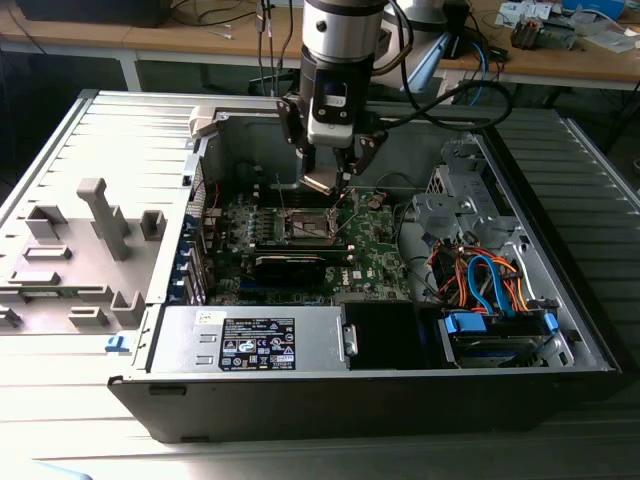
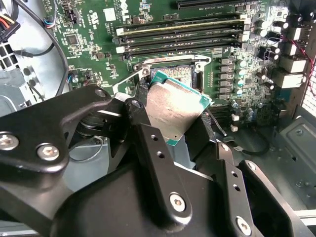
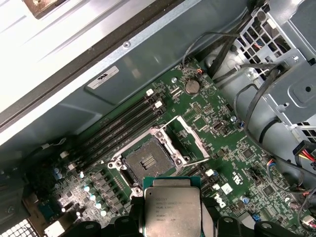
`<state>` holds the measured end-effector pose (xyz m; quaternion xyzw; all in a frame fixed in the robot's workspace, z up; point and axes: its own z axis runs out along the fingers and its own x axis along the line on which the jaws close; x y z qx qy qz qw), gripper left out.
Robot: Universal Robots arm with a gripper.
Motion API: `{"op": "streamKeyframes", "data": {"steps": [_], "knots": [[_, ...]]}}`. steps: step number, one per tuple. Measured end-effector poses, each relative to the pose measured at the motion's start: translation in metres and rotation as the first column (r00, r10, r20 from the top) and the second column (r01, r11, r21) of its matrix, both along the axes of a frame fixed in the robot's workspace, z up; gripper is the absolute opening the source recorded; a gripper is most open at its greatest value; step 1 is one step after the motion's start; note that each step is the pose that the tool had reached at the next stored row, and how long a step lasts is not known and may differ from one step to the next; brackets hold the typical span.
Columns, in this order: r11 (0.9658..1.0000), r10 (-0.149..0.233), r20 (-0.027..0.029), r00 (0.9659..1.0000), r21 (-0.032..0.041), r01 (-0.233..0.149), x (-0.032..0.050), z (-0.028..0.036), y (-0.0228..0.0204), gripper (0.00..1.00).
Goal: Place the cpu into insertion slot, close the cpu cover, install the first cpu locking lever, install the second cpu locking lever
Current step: 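Place the cpu into insertion slot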
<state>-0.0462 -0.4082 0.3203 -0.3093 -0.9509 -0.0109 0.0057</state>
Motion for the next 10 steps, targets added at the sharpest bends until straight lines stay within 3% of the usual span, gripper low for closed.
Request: {"op": "streamKeyframes", "data": {"steps": [10], "knots": [[0.9997,-0.026,0.0000,0.9997,0.0000,0.026,0.0000,-0.0005,0.0000,0.55]]}}
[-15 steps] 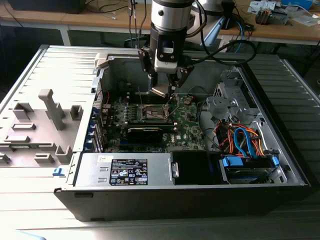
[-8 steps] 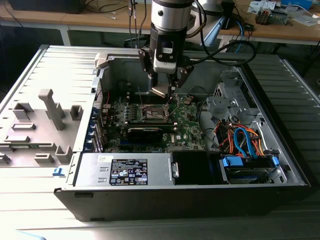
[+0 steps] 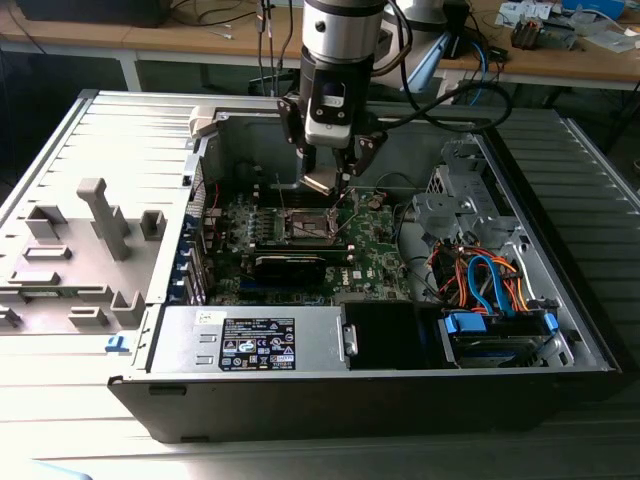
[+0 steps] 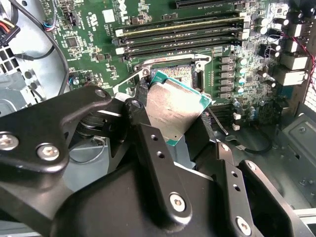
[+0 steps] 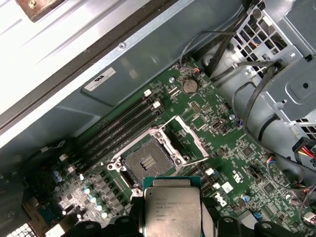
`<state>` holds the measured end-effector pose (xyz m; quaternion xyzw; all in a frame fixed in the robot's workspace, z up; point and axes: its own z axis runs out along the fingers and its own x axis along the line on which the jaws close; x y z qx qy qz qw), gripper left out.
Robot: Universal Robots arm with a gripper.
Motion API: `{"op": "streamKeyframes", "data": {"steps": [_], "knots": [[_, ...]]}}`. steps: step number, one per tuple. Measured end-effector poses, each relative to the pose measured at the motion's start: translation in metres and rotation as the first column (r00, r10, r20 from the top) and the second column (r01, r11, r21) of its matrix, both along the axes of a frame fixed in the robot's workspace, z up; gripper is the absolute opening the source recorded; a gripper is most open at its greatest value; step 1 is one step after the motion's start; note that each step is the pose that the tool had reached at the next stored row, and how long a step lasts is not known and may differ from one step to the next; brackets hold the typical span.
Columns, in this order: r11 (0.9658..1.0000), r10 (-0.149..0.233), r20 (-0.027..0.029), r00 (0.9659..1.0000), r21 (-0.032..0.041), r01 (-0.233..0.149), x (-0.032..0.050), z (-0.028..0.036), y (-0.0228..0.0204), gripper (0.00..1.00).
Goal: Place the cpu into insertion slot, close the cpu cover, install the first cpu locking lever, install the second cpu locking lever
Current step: 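Place the cpu into insertion slot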
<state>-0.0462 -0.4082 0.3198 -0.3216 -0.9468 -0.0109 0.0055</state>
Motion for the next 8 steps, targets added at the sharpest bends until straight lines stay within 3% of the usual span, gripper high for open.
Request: {"op": "streamKeyframes", "data": {"steps": [8], "knots": [[0.9998,-0.022,0.0000,0.9998,0.0000,0.022,0.0000,-0.0003,0.0000,0.55]]}}
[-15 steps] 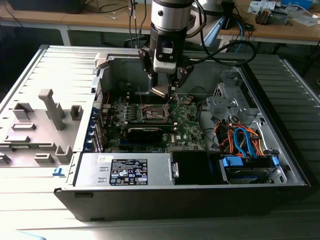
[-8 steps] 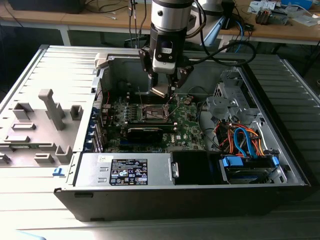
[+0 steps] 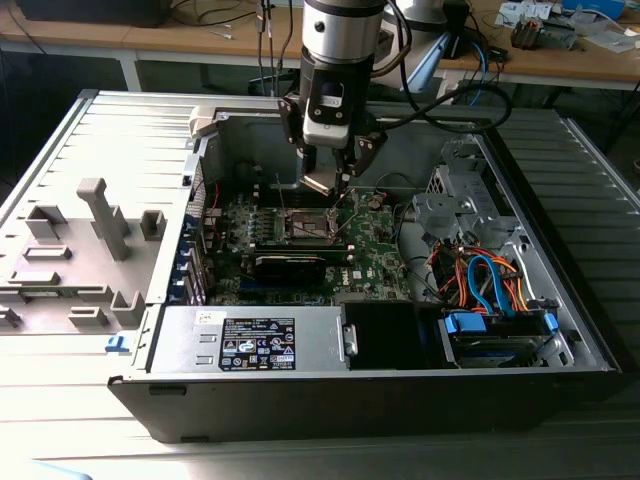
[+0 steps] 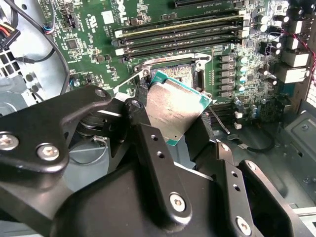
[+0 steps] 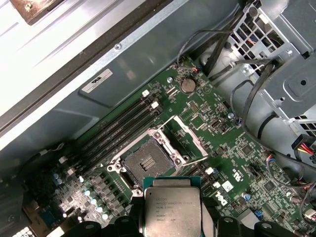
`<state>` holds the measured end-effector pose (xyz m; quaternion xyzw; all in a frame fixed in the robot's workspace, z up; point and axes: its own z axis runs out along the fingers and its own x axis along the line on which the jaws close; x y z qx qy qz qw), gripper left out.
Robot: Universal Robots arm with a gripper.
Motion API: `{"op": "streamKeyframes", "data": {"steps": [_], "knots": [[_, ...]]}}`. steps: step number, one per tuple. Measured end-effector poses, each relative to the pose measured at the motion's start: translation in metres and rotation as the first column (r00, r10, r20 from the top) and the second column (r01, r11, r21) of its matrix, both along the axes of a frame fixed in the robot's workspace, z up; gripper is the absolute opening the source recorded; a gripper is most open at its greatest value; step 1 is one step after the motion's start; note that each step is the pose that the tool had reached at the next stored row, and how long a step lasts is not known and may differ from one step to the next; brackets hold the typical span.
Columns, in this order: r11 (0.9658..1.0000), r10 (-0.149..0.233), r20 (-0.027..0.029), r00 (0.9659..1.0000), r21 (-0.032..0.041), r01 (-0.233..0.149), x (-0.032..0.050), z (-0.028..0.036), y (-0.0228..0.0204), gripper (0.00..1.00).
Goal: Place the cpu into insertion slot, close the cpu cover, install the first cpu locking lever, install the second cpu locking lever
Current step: 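Place the cpu into insertion slot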
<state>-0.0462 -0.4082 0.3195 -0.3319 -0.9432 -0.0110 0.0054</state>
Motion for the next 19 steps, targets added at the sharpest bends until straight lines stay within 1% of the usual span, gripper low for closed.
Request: {"op": "streamKeyframes", "data": {"steps": [11,19], "knots": [[0.9996,-0.028,0.0000,0.9996,0.0001,0.028,0.0000,-0.0005,0.0000,0.55],[0.9986,-0.053,0.0000,0.9986,0.0001,0.053,0.0000,-0.0008,0.0000,0.55]]}}
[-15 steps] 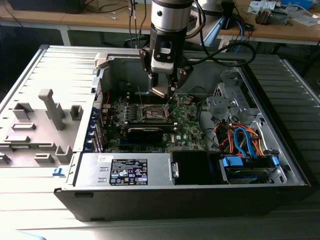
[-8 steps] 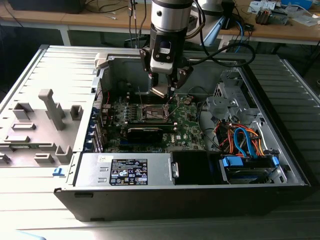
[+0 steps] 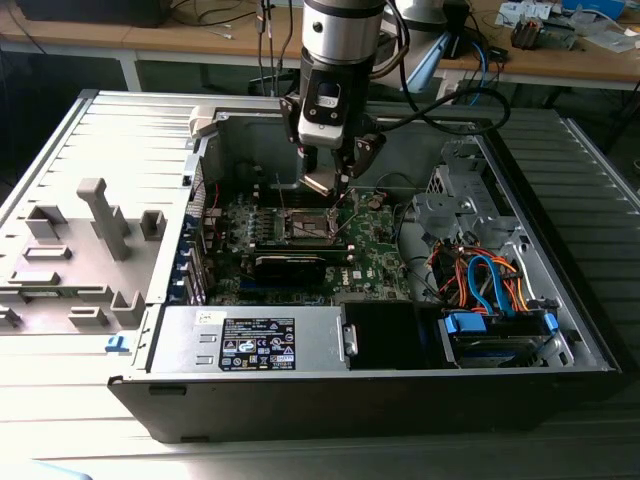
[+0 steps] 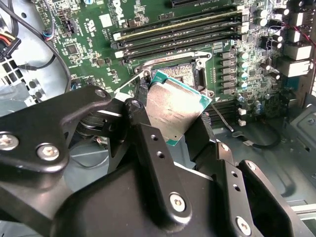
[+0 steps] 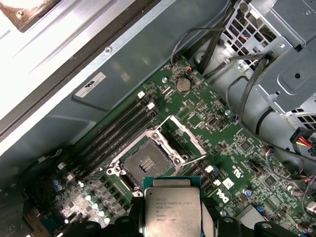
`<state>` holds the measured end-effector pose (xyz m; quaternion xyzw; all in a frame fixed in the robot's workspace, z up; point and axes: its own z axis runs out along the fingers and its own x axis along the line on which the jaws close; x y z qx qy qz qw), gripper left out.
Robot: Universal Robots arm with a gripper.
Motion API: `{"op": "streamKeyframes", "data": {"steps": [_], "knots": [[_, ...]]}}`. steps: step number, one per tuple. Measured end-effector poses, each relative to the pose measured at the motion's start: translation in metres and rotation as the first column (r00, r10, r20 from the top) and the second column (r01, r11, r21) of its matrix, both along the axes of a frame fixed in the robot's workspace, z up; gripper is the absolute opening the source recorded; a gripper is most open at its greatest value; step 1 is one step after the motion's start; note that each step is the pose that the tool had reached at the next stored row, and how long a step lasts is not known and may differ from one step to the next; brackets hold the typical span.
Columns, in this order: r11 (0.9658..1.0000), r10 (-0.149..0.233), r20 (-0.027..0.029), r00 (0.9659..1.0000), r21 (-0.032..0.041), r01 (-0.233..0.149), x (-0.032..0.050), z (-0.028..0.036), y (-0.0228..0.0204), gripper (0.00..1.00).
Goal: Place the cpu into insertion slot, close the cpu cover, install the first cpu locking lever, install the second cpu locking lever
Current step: 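Place the cpu into insertion slot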
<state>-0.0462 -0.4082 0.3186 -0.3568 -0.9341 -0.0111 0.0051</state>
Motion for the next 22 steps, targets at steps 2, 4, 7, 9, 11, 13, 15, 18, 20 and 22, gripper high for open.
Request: {"op": "streamKeyframes", "data": {"steps": [2,4,7,9,11,13,15,18,20,22], "knots": [[1.0000,-0.004,0.0000,1.0000,0.0000,0.004,0.0000,-0.0001,0.0000,0.55],[1.0000,-0.009,0.0000,1.0000,0.0000,0.009,0.0000,-0.0001,0.0000,0.55],[0.9999,-0.016,0.0001,0.9999,0.0000,0.016,0.0000,-0.0002,0.0000,0.55],[0.9997,-0.022,0.0000,0.9997,-0.0001,0.022,0.0000,-0.0003,0.0000,0.55],[0.9996,-0.030,0.0000,0.9996,0.0000,0.030,0.0000,-0.0004,0.0000,0.55],[0.9994,-0.035,0.0000,0.9994,-0.0001,0.035,0.0000,-0.0005,0.0000,0.55],[0.9993,-0.038,0.0000,0.9993,0.0000,0.038,0.0000,-0.0006,0.0000,0.55],[0.9988,-0.049,0.0000,0.9988,0.0000,0.049,0.0000,-0.0008,0.0000,0.55],[0.9985,-0.055,0.0000,0.9985,0.0000,0.055,0.0000,-0.0009,0.0000,0.55],[0.9982,-0.060,0.0000,0.9982,0.0000,0.060,0.0000,-0.0010,0.0000,0.55]]}}
